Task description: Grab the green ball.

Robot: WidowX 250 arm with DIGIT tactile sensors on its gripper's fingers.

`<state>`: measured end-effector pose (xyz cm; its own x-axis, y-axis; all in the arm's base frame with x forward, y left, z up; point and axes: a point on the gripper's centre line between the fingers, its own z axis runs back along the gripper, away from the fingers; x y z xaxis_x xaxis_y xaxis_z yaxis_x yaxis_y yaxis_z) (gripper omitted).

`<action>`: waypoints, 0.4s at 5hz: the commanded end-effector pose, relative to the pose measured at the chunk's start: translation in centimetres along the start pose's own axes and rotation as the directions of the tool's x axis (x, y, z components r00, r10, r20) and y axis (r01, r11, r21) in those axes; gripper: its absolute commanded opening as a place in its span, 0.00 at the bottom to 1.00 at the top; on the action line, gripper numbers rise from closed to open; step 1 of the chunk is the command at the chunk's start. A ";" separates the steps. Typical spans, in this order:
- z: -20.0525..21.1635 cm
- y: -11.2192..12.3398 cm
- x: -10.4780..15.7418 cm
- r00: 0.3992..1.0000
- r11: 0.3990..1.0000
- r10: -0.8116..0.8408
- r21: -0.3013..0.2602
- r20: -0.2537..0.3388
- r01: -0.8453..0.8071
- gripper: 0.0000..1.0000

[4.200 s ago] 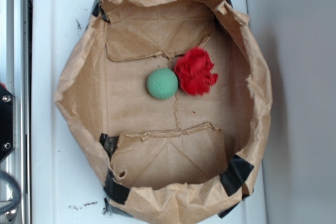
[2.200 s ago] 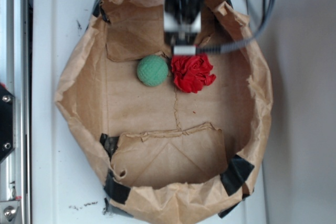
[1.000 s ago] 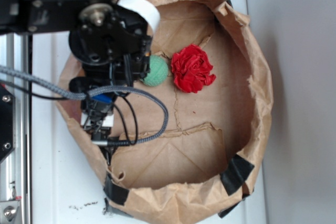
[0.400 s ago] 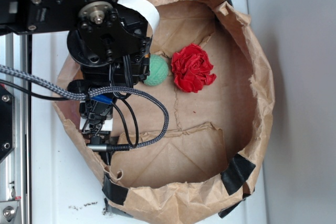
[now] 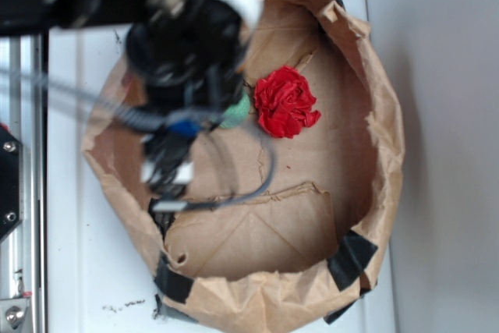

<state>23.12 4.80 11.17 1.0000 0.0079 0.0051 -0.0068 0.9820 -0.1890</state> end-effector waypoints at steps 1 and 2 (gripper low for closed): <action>0.9 1.9 3.1 0.996 0.998 0.034 0.048 0.086 -0.038 1.00; -0.7 1.6 3.3 0.997 0.997 0.019 0.073 0.076 -0.024 1.00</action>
<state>25.94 6.73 9.32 0.9970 0.0615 0.0467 -0.0554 0.9909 -0.1227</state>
